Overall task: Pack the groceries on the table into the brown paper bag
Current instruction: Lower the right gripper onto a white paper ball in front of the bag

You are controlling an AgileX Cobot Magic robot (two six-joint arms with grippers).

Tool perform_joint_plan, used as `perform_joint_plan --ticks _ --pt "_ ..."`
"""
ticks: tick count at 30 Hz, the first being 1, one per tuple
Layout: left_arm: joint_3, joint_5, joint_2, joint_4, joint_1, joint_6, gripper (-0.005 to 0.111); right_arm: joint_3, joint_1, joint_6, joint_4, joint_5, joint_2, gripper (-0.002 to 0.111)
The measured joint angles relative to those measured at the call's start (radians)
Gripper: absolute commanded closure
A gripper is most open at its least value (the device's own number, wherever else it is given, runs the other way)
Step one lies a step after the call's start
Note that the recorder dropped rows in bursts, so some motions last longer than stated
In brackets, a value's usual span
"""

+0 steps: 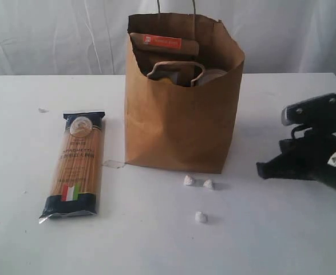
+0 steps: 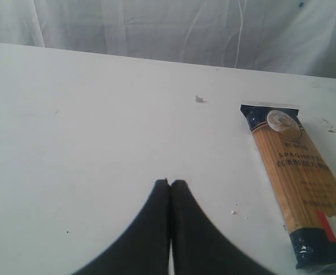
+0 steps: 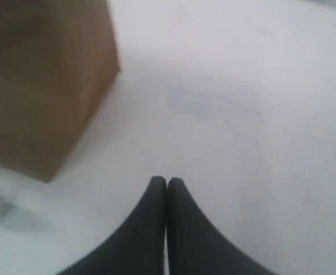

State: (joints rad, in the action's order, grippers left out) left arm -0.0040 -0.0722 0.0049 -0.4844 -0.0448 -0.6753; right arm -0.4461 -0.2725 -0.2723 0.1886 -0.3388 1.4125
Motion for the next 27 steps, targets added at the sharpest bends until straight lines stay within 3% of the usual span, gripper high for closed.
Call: perform_joint_plan --ticks 8,14,20,25,27 --pt "0.0 0.0 0.0 0.0 0.0 0.0 0.107 0.042 -0.287 0.2 -0.253 -0.118 -0.037 0.108" --pt "0.0 0.0 0.0 0.0 0.0 0.0 0.107 0.047 -0.372 0.29 -0.274 -0.17 0.052 0.107" --pt "0.0 0.0 0.0 0.0 0.0 0.0 0.107 0.029 -0.382 0.358 -0.284 -0.235 0.183 0.086" --pt "0.0 0.0 0.0 0.0 0.0 0.0 0.107 -0.063 -0.385 0.499 -0.292 -0.094 0.252 0.062" --pt "0.0 0.0 0.0 0.0 0.0 0.0 0.107 -0.109 -0.385 0.511 -0.294 -0.021 0.262 0.059"
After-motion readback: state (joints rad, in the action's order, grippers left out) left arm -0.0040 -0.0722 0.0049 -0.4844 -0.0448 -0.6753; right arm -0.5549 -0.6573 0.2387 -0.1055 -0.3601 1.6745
